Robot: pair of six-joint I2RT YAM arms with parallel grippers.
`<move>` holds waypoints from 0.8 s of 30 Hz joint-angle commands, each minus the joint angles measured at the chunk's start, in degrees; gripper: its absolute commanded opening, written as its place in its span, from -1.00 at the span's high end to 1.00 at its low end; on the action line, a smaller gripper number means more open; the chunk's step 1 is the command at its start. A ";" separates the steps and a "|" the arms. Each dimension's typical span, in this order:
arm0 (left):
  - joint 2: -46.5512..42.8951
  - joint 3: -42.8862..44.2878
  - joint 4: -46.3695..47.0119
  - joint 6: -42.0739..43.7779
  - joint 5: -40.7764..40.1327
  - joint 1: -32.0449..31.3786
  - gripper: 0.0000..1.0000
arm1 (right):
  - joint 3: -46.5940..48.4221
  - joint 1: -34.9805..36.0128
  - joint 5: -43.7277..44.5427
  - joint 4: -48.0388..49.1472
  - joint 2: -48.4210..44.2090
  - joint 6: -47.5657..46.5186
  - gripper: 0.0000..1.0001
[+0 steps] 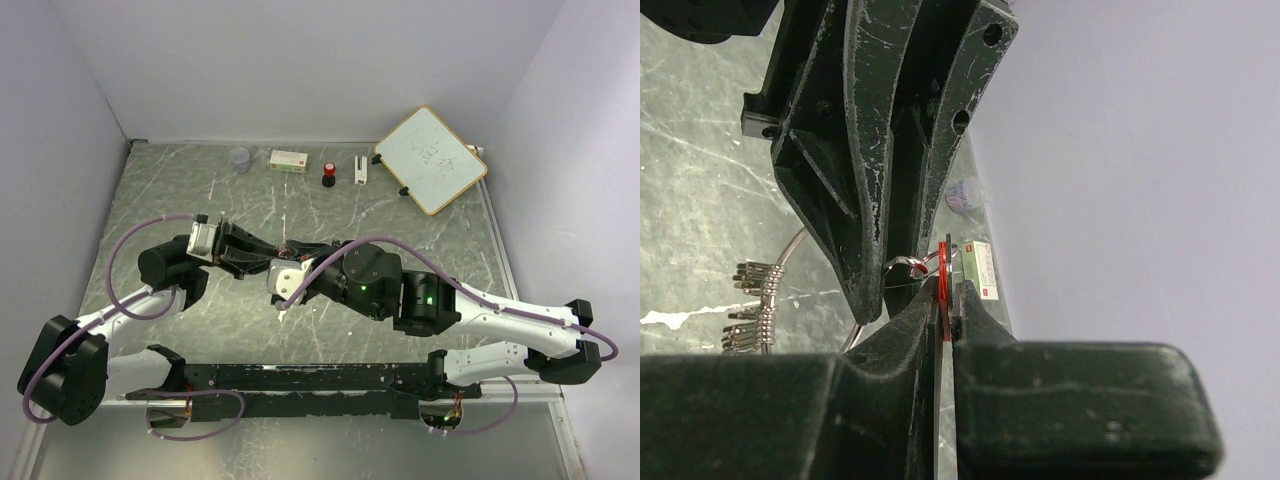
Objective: Remove the keys from the keyring
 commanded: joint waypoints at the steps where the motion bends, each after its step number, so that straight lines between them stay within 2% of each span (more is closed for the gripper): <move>1: 0.58 -0.11 6.93 -1.68 0.95 0.26 0.52 | -0.16 0.34 0.22 2.62 -1.01 -0.43 1.00; 9: 0.20 -0.45 5.60 -0.27 0.84 0.26 0.85 | -0.33 0.36 0.57 3.04 -1.29 -0.65 1.00; 14: -0.92 -0.77 1.69 2.45 -0.77 0.26 0.86 | -0.05 0.36 0.66 3.10 -1.43 -0.73 1.00; 24: -7.40 3.71 -33.48 24.01 -8.41 0.26 0.87 | 1.82 0.39 3.12 1.87 -2.14 -1.72 1.00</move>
